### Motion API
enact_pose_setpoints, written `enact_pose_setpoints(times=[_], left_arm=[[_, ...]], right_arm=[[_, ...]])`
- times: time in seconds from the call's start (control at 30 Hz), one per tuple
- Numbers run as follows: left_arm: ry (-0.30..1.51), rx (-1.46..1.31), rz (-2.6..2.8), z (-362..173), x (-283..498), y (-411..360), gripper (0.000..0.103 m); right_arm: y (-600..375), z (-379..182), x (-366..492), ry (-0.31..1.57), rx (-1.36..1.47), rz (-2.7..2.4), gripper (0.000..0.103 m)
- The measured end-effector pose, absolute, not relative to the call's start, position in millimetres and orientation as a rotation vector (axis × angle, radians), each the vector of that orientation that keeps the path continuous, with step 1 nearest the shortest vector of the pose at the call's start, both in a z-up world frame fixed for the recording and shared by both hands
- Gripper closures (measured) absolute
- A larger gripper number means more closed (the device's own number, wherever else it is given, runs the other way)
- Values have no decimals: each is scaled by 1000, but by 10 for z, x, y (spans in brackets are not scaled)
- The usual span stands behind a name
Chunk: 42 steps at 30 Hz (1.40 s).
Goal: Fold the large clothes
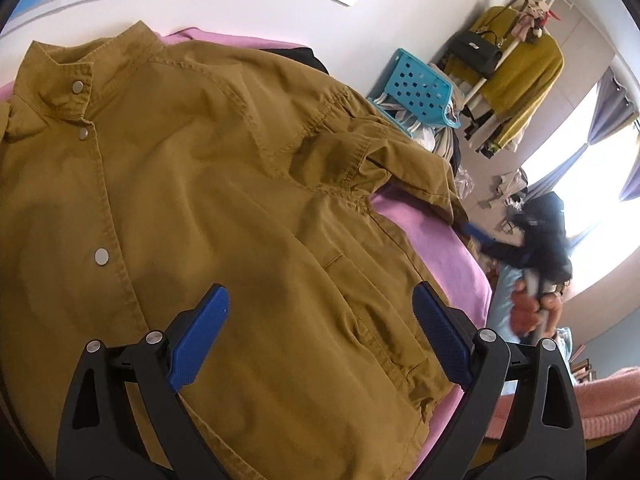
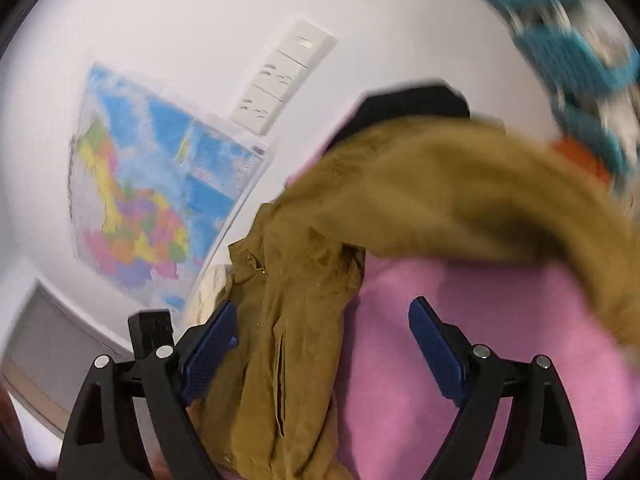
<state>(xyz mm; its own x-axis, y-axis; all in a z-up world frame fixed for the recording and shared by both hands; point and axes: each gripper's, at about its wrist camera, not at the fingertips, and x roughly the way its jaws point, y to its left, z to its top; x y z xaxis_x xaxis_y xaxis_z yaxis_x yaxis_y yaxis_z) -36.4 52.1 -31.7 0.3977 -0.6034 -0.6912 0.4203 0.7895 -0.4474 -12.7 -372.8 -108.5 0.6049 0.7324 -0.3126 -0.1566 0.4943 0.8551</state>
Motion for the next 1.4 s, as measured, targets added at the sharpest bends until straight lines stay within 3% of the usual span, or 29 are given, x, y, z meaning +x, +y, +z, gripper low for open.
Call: enact_pose_setpoints(times=[0.07,0.1,0.37,0.43,0.47,0.5,0.53,0.7,0.83,0.93,1.07,1.17,1.3,1.4], left_arm=[[963,-214,-659,-317,-370,514,11],[962,-215,-660,-319,-381,513,11],[957,-252,-630,-352,-420,707,10],[956,-263,-613,-372,-393,772,10],[956,-269,-608,-381,-382,804,10],[956,-281,-601,-395,-365,847,10],[957,-294,-594,-410,-347,897,10],[940,-343,-541,-423,-315,1135,10],[905,-375,-486,-366,-314,1376,10],[870,-388,-426,-290,-353,1557,10],[832,-413,-360,-203,-453,1831,10],[822,-408,-316,-169,-518,2021,10],[827,-401,-263,-190,-547,2192,10],[834,-398,-272,-195,-512,2241,10]], right_arm=[[-3735,-1293,59,757,993,601,17],[-3762,-1399,159,758,1055,579,25],[-4000,-1428,435,608,1214,394,24],[-4087,-1387,491,595,1196,313,40],[-4129,-1377,516,599,1179,293,64],[-4148,-1322,553,604,1131,278,98],[-4137,-1225,592,609,1069,266,98],[-3694,-215,618,518,611,280,98],[-2645,513,550,444,101,314,97],[-1759,542,482,436,-213,363,92],[-730,135,341,463,-500,501,83],[-174,-336,239,552,-635,639,72],[173,-751,154,674,-738,743,40],[155,-800,24,700,-740,751,24]])
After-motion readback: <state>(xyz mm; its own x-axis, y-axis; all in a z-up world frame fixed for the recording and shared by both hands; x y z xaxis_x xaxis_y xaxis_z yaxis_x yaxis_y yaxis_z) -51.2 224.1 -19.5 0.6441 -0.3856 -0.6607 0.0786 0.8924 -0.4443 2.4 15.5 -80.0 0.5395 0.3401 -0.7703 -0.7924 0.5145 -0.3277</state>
